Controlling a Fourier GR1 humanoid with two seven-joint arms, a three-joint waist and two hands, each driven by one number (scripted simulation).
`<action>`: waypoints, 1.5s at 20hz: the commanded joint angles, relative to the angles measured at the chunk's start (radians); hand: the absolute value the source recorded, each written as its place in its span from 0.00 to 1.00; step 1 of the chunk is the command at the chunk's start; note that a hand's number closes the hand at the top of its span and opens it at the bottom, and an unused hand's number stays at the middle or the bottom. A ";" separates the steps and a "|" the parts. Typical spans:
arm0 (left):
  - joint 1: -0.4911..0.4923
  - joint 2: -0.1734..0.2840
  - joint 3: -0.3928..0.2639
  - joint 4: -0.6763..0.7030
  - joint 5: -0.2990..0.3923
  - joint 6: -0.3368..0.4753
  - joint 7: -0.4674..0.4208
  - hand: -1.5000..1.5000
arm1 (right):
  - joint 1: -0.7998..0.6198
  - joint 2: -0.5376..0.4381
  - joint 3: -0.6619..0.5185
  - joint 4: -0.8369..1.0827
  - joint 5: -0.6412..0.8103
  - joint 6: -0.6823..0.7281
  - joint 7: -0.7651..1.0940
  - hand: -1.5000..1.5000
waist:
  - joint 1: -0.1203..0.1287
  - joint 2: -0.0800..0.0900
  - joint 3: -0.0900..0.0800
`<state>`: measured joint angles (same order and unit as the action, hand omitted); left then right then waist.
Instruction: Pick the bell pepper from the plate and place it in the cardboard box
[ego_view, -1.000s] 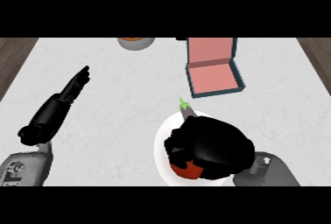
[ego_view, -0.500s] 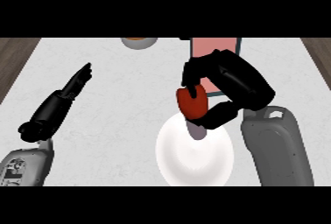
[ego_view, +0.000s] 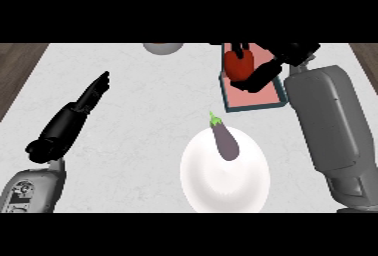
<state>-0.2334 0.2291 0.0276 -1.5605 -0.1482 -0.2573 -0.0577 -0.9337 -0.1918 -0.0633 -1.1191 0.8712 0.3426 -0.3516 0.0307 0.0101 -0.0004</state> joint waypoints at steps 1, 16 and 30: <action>-0.006 -0.009 0.001 0.014 -0.006 0.009 -0.013 0.50 | -0.090 -0.055 0.053 0.211 0.091 0.029 -0.011 1.00 | 0.014 0.006 -0.001; -0.094 -0.013 0.006 0.048 0.008 -0.014 0.013 0.50 | -0.255 -0.201 0.156 0.765 0.240 0.074 -0.413 0.00 | 0.031 0.017 0.001; -0.021 -0.008 -0.007 0.028 -0.015 -0.012 -0.040 0.50 | -0.335 -0.169 -0.389 0.992 -0.338 0.300 -0.295 0.00 | 0.046 0.023 0.002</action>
<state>-0.2658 0.2130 0.0186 -1.5341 -0.1566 -0.2676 -0.0811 -1.2400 -0.3364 -0.3242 -0.2088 0.6601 0.4951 -0.6783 0.0688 0.0283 0.0031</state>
